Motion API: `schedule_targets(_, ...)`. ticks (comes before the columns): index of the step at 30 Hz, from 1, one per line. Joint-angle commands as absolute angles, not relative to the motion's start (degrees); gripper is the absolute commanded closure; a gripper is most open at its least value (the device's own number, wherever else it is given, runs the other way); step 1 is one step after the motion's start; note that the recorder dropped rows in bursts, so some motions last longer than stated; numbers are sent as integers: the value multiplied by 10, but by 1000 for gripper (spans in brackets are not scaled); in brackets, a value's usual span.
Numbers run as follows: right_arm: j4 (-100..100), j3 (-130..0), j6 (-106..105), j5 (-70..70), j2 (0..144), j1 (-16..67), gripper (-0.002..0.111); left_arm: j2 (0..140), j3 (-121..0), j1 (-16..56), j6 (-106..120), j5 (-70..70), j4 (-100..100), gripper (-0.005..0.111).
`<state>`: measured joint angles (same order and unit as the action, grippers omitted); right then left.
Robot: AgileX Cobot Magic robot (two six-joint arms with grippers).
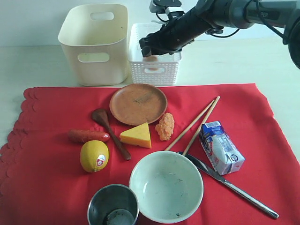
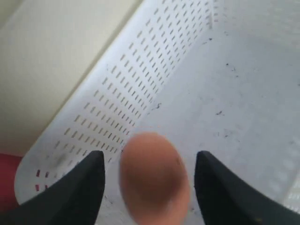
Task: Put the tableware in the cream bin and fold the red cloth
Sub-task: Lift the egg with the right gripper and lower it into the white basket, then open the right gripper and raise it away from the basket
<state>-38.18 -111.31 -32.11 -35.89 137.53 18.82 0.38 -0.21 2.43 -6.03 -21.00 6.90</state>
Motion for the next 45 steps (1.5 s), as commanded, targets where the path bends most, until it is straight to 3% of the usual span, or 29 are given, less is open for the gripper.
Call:
schedule_targets(1, -318, -1119, -264, -350, 1348, 187, 44, 0, 0, 23, -62, -206, 69, 107)
schedule_targets(5, -274, -1119, -227, -365, 1332, 187, 38, 0, 0, 23, -62, -206, 69, 107)
schedule_targets(27, -265, -1119, -189, -644, 1230, 187, 39, 0, 0, 23, -62, -206, 69, 107)
schedule_targets(45, -265, -1017, -150, -657, 1142, 187, 42, 0, 0, 23, -62, -206, 69, 107)
